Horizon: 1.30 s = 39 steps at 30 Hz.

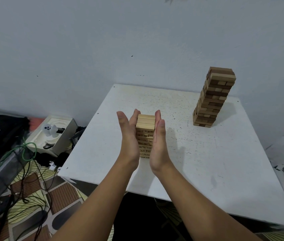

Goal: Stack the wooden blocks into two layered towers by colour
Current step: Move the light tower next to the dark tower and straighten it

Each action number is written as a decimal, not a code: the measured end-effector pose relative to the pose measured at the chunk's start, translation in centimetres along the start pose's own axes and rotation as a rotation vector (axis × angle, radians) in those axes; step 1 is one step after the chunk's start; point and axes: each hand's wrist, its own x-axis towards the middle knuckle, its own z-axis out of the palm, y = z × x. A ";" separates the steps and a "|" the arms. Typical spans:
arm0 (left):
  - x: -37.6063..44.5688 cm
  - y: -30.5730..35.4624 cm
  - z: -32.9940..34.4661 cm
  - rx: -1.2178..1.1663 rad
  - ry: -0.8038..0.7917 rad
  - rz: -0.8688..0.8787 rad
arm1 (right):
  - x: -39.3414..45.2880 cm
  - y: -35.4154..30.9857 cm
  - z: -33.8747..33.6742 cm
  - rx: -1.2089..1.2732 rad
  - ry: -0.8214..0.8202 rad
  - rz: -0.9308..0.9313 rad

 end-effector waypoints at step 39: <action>2.9 -3.7 -11.2 0.793 -0.219 -0.102 | -0.7 3.5 -8.0 -0.275 0.060 0.172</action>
